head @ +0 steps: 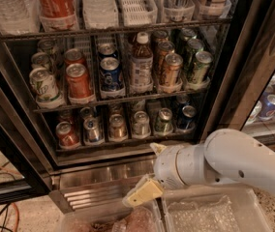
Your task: Pick redbull can from bottom shelf of fridge
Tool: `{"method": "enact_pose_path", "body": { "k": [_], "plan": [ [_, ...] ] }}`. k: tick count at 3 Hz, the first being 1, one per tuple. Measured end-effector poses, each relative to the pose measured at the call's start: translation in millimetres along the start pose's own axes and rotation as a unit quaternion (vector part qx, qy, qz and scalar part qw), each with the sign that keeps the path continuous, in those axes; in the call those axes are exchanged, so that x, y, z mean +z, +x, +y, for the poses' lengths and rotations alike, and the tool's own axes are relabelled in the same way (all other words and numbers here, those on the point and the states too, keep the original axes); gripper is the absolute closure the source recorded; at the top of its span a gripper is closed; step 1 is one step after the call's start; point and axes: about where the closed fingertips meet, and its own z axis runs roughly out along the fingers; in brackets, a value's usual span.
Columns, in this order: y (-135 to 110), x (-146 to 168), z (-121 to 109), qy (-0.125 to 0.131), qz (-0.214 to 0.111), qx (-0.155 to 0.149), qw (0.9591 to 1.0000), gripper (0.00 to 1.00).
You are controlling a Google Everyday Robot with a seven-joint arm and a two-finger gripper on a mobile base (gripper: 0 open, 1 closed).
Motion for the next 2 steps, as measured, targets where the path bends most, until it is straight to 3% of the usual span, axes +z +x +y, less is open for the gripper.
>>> {"method": "enact_pose_path", "body": {
  "k": [1, 2],
  "plan": [
    [-0.1, 0.4, 0.4, 0.003, 0.005, 0.003, 1.0, 0.0],
    [-9.6, 15.2, -7.5, 0.008, -0.02, 0.018, 0.9996, 0.0]
  ]
}}
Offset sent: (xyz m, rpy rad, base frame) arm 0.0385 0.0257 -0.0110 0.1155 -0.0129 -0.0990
